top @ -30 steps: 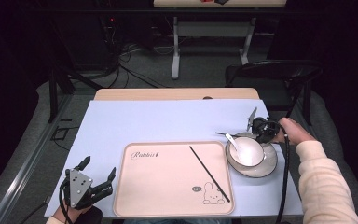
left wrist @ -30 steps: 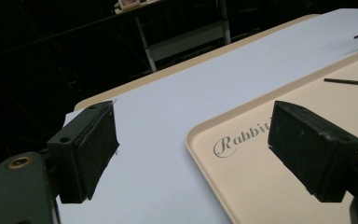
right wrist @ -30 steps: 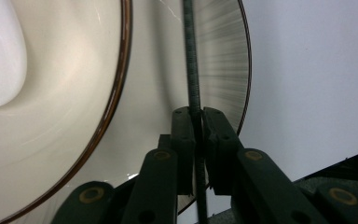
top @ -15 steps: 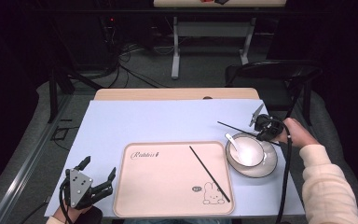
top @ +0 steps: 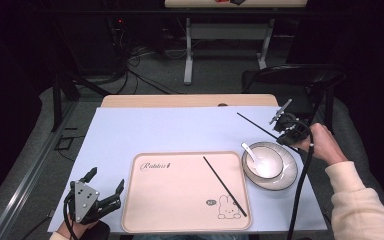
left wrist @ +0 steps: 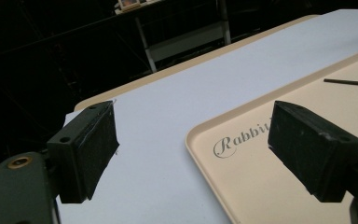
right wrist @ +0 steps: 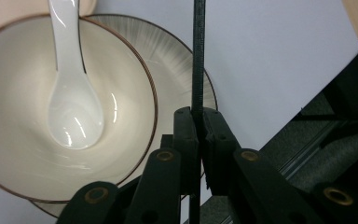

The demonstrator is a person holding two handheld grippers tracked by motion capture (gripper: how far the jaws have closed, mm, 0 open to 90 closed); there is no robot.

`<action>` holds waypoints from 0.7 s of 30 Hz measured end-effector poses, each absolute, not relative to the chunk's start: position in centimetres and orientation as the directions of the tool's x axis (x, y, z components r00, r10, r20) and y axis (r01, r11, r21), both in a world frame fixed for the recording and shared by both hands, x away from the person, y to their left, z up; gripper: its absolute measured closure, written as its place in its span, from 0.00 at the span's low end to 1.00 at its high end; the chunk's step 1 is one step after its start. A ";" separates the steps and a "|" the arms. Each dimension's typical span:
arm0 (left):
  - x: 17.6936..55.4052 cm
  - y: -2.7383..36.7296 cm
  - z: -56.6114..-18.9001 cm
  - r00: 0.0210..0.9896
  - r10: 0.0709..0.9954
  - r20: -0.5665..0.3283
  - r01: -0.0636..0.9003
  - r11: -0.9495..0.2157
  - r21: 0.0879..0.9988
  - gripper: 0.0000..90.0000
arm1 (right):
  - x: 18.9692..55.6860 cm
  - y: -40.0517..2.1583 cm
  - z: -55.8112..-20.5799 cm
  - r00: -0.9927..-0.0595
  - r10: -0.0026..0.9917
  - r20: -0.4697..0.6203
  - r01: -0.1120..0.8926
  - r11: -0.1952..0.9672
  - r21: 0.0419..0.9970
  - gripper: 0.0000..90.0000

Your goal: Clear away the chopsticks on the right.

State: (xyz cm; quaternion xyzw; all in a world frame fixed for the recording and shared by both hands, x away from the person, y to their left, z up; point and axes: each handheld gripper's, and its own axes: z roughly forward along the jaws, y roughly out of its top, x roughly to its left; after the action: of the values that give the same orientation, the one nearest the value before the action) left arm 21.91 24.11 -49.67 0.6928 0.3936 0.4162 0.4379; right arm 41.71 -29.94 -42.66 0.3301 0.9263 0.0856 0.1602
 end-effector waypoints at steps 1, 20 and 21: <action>21.9 24.1 -49.7 0.345 0.909 0.234 0.181 -0.309 0.934 0.17 | 41.2 -29.4 -42.0 -0.696 0.678 -0.238 0.622 0.734 0.274 0.95; 21.9 24.2 -49.7 0.341 0.911 0.230 0.180 -0.304 0.936 0.17 | 37.0 -25.3 -38.7 -0.557 0.799 -0.225 0.732 0.601 0.321 0.95; 21.9 24.2 -49.7 0.342 0.911 0.230 0.180 -0.304 0.936 0.17 | 36.8 -25.1 -38.7 -0.561 0.796 -0.227 0.727 0.605 0.324 0.95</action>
State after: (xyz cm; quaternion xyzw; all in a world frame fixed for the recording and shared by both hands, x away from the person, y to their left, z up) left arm 21.88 24.16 -49.67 0.6917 0.3942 0.4166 0.4390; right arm 36.83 -25.10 -38.71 0.4337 0.8781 0.0969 0.1773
